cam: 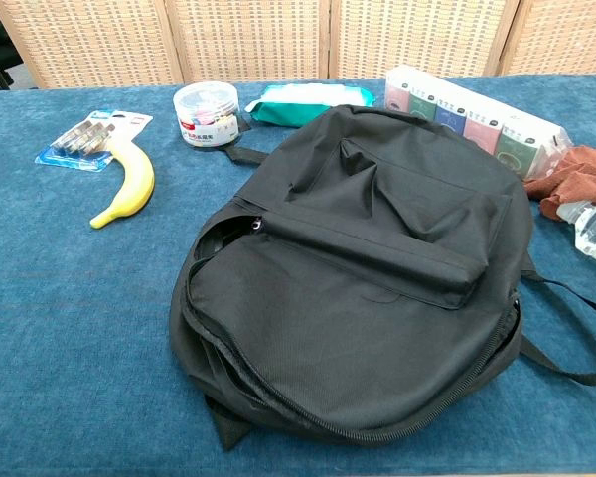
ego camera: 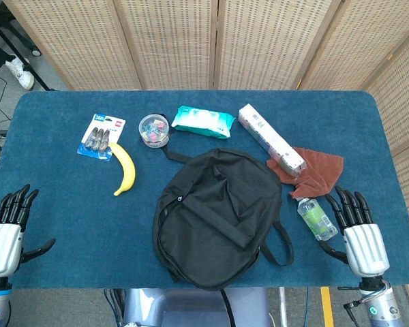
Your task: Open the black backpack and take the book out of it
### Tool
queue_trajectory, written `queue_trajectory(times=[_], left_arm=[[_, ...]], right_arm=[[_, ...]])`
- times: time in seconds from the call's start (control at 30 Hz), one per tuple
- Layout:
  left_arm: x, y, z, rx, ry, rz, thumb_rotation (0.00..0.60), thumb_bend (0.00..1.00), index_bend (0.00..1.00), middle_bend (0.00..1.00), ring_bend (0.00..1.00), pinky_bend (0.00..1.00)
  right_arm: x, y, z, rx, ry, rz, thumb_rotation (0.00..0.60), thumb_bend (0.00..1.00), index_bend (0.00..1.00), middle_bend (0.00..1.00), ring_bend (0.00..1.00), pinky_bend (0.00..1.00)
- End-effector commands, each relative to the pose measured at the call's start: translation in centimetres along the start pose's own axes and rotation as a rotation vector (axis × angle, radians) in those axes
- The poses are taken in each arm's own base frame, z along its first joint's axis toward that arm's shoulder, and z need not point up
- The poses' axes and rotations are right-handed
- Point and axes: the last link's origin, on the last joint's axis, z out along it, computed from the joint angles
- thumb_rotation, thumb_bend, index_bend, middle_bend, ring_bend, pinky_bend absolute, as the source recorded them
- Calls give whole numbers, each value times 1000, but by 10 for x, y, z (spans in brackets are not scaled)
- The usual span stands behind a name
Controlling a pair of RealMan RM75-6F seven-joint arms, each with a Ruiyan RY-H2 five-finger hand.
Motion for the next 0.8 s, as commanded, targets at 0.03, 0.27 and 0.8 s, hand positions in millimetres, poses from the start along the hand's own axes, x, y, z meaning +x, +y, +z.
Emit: queue_trajectory(times=[0.03,0.27,0.8], left_arm=[[0,0,0,1,1,-1,600,125,0,0,0,0],[3,-2,1,8,8,-11,600,126,0,0,0,0],[2,-9,8,45,4,-10,600,126,0,0,0,0]], right_arm=[[1,-10,-2,71,-4,49,600,0,59,0,0,0],[-6,-32,-6,205,-70,125,600,0,59,0,0,0],[-47,-98,8,651,-363,211,600,0,138,31,0,0]])
